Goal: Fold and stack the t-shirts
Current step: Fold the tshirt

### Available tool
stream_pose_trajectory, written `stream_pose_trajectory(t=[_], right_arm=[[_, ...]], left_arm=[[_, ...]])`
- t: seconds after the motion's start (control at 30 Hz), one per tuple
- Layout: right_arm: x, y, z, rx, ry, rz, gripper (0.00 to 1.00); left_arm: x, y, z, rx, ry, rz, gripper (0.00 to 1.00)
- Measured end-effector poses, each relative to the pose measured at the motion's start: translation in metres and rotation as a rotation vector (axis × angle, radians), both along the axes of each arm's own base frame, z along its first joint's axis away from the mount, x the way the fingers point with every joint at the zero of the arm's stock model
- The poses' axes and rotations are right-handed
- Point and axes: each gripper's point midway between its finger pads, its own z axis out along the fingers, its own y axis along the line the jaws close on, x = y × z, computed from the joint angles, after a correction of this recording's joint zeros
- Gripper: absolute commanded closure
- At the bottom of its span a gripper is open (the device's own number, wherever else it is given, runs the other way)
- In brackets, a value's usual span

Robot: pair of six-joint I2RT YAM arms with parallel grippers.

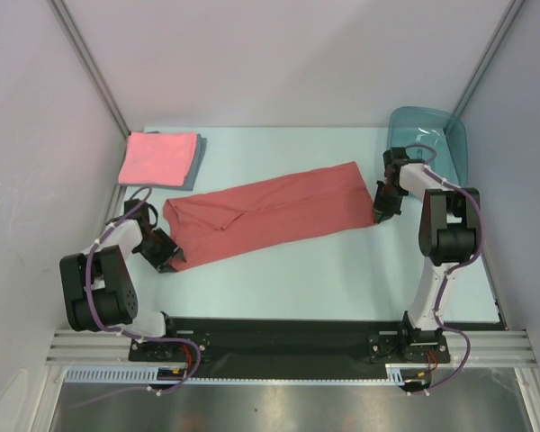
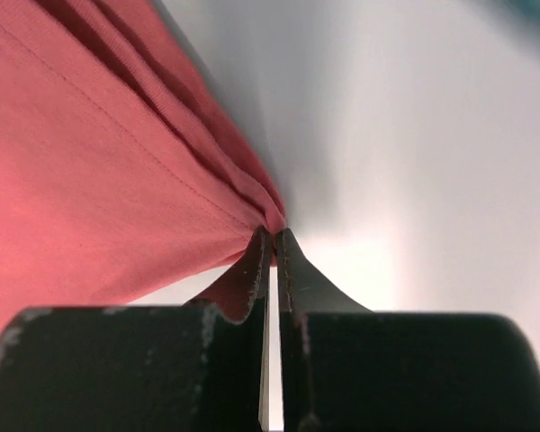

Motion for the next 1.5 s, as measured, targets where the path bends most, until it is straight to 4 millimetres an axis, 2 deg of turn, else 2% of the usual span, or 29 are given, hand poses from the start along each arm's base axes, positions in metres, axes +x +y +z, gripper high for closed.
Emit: stream_pose_trajectory(t=[0.13, 0.4, 0.43, 0.47, 0.57, 0.67, 0.7, 0.8, 0.93, 1.07, 1.17, 1.23, 1.5], right_arm=[[-0.017, 0.002, -0.001, 0.004, 0.006, -0.011, 1.0], [-0.077, 0.014, 0.004, 0.031, 0.078, -0.007, 0.98], [-0.083, 0.016, 0.008, 0.034, 0.081, -0.005, 0.94], [-0.088, 0.019, 0.013, 0.037, 0.08, 0.002, 0.81], [-0.092, 0.027, 0.034, 0.039, 0.047, 0.029, 0.64], [-0.084, 0.034, 0.058, 0.039, 0.001, 0.065, 0.59], [-0.075, 0.037, 0.068, 0.041, -0.029, 0.079, 0.59], [-0.047, 0.047, 0.098, 0.048, -0.13, 0.117, 0.58], [-0.027, 0.059, 0.123, 0.06, -0.211, 0.154, 0.58], [-0.031, 0.07, 0.123, 0.069, -0.201, 0.189, 0.58], [-0.036, 0.074, 0.121, 0.074, -0.187, 0.204, 0.58], [-0.038, 0.074, 0.119, 0.072, -0.179, 0.204, 0.58], [-0.053, 0.066, 0.113, 0.065, -0.154, 0.201, 0.58]], left_arm=[[0.0, 0.004, 0.0, 0.019, 0.004, 0.003, 0.53], [0.0, 0.016, 0.003, 0.076, -0.002, 0.002, 0.52], [0.0, 0.018, 0.005, 0.088, -0.009, 0.0, 0.52], [0.0, 0.02, 0.008, 0.103, -0.02, 0.002, 0.51], [0.003, 0.026, 0.028, 0.144, -0.088, 0.005, 0.49], [0.014, 0.027, 0.06, 0.174, -0.198, 0.003, 0.49], [0.022, 0.025, 0.071, 0.177, -0.237, -0.006, 0.45], [0.049, 0.006, 0.095, 0.118, -0.351, -0.045, 0.39], [0.066, -0.033, 0.09, -0.019, -0.381, -0.085, 0.4], [0.077, -0.08, 0.065, -0.138, -0.321, -0.151, 0.46], [0.081, -0.105, 0.05, -0.204, -0.281, -0.161, 0.53], [0.083, -0.112, 0.044, -0.223, -0.254, -0.151, 0.57], [0.093, -0.126, 0.031, -0.251, -0.211, -0.107, 0.56]])
